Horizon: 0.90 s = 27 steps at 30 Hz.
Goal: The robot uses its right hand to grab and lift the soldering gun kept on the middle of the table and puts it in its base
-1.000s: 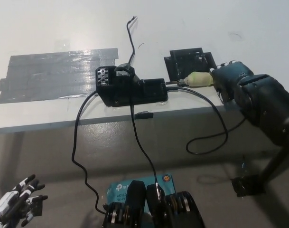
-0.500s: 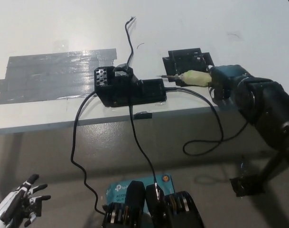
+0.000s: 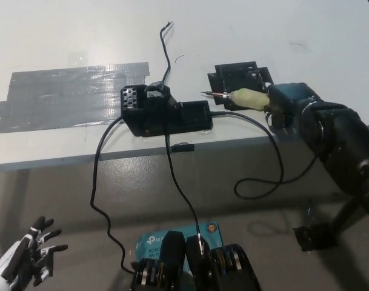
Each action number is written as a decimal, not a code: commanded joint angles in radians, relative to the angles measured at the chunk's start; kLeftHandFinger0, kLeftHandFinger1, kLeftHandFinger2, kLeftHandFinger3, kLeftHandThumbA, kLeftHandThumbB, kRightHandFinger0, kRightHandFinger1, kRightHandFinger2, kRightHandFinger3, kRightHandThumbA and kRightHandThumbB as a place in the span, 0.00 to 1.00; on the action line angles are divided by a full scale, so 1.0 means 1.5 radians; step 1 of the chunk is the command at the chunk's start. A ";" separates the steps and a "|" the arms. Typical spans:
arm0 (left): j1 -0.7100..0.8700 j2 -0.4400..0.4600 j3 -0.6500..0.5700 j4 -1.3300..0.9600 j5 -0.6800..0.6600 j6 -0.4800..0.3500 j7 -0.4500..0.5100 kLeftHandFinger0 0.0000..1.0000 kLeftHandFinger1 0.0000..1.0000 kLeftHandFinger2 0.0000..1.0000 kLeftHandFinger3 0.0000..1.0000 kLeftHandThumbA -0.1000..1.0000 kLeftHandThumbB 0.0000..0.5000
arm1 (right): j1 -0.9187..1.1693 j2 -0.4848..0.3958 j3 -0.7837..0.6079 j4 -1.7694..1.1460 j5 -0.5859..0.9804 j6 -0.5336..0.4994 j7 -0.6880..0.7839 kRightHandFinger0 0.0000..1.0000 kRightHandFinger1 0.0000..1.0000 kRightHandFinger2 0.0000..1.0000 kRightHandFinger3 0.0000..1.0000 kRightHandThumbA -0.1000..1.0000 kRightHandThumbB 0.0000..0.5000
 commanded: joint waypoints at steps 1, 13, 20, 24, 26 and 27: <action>-0.011 0.028 -0.002 -0.014 -0.003 -0.008 -0.026 0.80 0.86 0.99 1.00 0.93 0.16 | 0.036 0.006 0.046 -0.003 -0.005 0.022 0.114 0.24 0.43 0.70 1.00 0.25 1.00; -0.024 0.040 -0.012 -0.017 -0.001 -0.016 -0.044 0.83 0.91 1.00 1.00 0.99 0.26 | 0.016 0.001 0.069 0.026 0.007 0.075 0.217 0.39 0.69 1.00 1.00 0.33 1.00; -0.028 0.055 -0.028 -0.009 -0.004 -0.029 -0.080 0.93 1.00 1.00 1.00 1.00 0.42 | 0.018 0.007 0.097 0.021 -0.018 0.115 0.221 0.33 0.65 1.00 1.00 0.36 1.00; -0.028 0.063 -0.037 -0.005 -0.005 -0.043 -0.096 1.00 1.00 1.00 1.00 1.00 0.54 | 0.026 0.022 0.108 0.028 -0.031 0.156 0.208 0.01 0.24 0.75 1.00 0.20 0.95; -0.028 0.066 -0.040 -0.003 -0.006 -0.050 -0.104 1.00 1.00 1.00 1.00 1.00 0.55 | 0.042 0.021 0.121 0.012 -0.048 0.147 0.171 0.00 0.10 0.55 1.00 0.09 0.83; -0.028 0.066 -0.039 -0.004 -0.008 -0.048 -0.105 1.00 1.00 1.00 1.00 1.00 0.55 | 0.044 0.021 0.125 0.011 -0.051 0.150 0.167 0.03 0.08 0.50 1.00 0.07 0.76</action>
